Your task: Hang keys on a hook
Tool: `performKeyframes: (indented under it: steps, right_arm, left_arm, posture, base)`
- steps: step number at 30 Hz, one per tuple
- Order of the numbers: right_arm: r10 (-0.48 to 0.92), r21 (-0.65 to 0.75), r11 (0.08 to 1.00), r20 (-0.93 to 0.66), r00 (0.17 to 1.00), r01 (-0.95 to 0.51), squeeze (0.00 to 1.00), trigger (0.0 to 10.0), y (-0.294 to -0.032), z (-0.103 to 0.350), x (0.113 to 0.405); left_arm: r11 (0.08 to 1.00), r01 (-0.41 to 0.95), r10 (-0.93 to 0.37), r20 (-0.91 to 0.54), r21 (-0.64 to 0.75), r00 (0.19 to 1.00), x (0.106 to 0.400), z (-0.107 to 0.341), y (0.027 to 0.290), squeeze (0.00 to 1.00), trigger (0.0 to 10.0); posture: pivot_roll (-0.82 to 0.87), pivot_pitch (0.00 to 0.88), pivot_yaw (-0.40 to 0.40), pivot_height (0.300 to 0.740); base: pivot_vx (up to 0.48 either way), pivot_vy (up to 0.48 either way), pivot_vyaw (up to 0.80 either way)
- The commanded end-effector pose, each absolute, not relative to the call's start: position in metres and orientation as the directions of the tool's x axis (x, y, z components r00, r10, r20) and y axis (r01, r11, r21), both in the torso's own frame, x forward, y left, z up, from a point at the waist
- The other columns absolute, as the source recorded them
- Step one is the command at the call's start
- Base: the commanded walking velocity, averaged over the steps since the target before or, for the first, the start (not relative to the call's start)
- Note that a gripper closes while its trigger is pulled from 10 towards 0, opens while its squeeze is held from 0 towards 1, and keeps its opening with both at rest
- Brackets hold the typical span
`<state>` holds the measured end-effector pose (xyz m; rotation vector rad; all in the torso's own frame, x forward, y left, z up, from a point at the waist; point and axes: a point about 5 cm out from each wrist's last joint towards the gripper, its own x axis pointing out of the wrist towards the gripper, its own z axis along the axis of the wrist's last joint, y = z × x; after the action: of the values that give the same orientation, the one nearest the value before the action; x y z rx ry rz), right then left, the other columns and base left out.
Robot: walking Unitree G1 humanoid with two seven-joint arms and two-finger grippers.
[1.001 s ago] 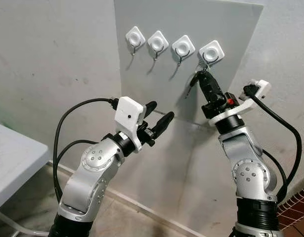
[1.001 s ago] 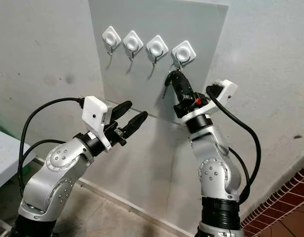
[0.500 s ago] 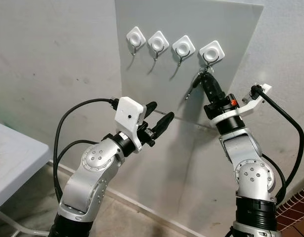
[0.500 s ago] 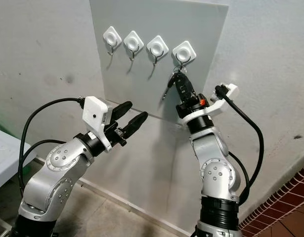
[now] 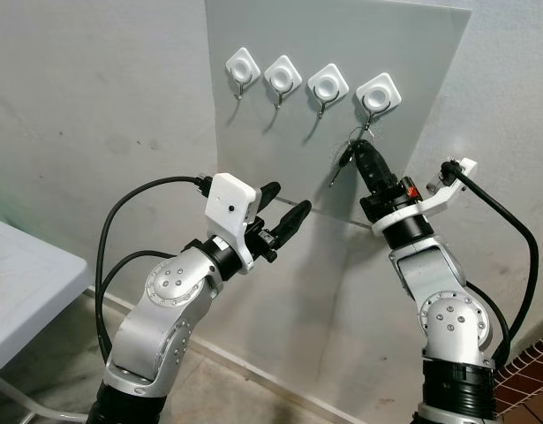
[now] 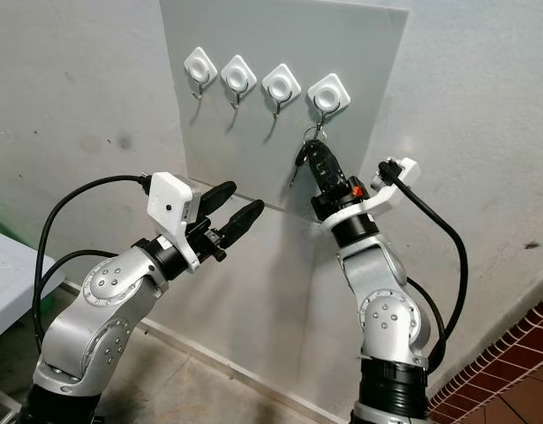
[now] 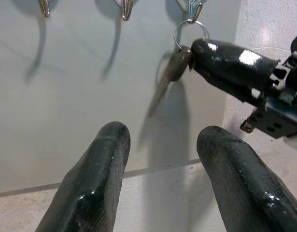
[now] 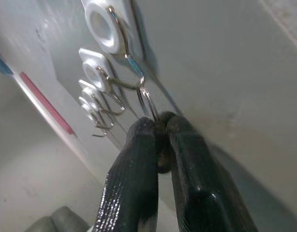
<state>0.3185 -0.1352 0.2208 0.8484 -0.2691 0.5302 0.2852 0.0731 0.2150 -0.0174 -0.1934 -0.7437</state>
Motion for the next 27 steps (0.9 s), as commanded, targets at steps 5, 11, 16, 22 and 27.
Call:
performKeyframes:
  steps: [5, 11, 16, 22, 27]
  right_arm:
    - [0.365, 0.559, 0.614, 0.424, 0.829, -0.557, 1.0, 10.0, -0.131, 0.218, 0.316]
    - [0.366, 0.47, 0.717, 0.374, 0.852, -0.515, 1.0, 10.0, -0.132, 0.203, 0.314]
    - [0.376, 0.396, 0.783, 0.312, 0.872, -0.479, 1.0, 10.0, -0.131, 0.186, 0.311]
    - [0.338, 0.347, 0.845, 0.242, 0.909, -0.407, 1.0, 10.0, -0.135, 0.161, 0.307]
    - [0.258, 0.317, 0.897, 0.191, 0.947, -0.308, 1.0, 10.0, -0.145, 0.143, 0.303]
  left_arm:
    - [0.753, 0.656, -0.652, 0.197, 0.056, 0.732, 0.285, 0.219, 0.075, 0.0, 10.0]
    - [0.778, 0.627, -0.623, 0.175, 0.04, 0.762, 0.287, 0.208, 0.078, 0.0, 10.0]
    - [0.805, 0.592, -0.589, 0.15, 0.032, 0.794, 0.288, 0.195, 0.081, 0.0, 10.0]
    - [0.867, 0.498, -0.492, 0.13, -0.013, 0.861, 0.294, 0.182, 0.093, 0.0, 10.0]
    - [0.91, 0.412, -0.406, 0.121, -0.034, 0.906, 0.297, 0.168, 0.104, 0.0, 10.0]
  posture:
    - [0.19, 0.0, -0.015, 0.736]
    - [0.19, 0.0, -0.011, 0.736]
    - [0.19, 0.0, -0.011, 0.736]
    - [0.19, 0.0, -0.011, 0.736]
    - [0.19, 0.0, -0.011, 0.736]
  base:
    - [0.0, 0.0, 0.0]
    - [0.0, 0.0, 0.0]
    - [0.0, 0.0, 0.0]
    - [0.0, 0.0, 0.0]
    - [0.0, 0.0, 0.0]
